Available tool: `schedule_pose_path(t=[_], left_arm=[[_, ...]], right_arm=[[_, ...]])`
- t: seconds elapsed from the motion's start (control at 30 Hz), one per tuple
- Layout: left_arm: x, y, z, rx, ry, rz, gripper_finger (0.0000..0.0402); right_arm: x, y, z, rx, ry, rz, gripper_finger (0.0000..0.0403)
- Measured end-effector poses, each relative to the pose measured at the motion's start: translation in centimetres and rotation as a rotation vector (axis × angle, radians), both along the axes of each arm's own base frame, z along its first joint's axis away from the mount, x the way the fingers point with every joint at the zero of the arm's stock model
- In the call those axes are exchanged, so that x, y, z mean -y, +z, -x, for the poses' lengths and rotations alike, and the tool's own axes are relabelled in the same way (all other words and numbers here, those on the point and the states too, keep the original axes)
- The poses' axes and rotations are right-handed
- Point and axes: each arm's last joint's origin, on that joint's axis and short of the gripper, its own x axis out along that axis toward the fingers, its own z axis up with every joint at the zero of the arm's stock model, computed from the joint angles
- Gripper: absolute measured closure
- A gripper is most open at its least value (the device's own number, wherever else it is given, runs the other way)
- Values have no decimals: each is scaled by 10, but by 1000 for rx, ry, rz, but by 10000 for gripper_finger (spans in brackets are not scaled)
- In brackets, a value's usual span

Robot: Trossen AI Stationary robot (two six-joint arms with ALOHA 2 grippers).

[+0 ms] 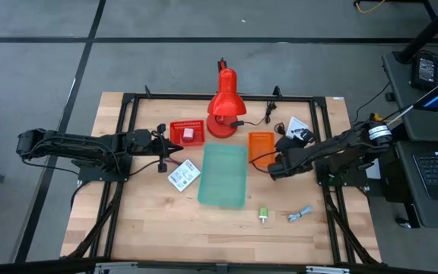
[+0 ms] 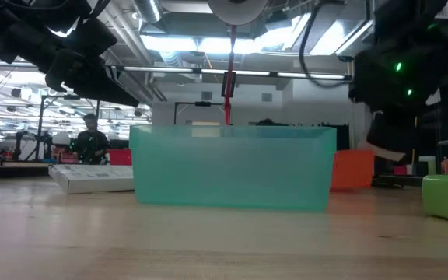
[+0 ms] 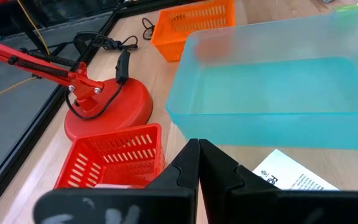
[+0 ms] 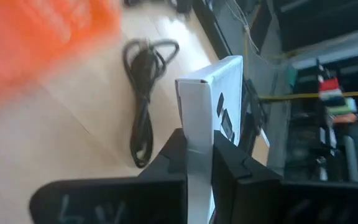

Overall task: Pick and place items into bin
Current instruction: Put the white card reader box into the green basket

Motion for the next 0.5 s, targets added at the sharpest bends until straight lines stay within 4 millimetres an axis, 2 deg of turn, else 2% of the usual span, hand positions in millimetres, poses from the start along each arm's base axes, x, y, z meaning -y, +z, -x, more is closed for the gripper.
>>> schedule_pose_path(t=[0.33, 0.5], left_arm=[[0, 0, 0, 2, 2, 7, 398], [0, 0, 0, 1, 3, 7, 398]], right_arm=[[-8, 14, 8, 47, 28, -51, 385], [-19, 28, 4, 119, 86, -66, 385]])
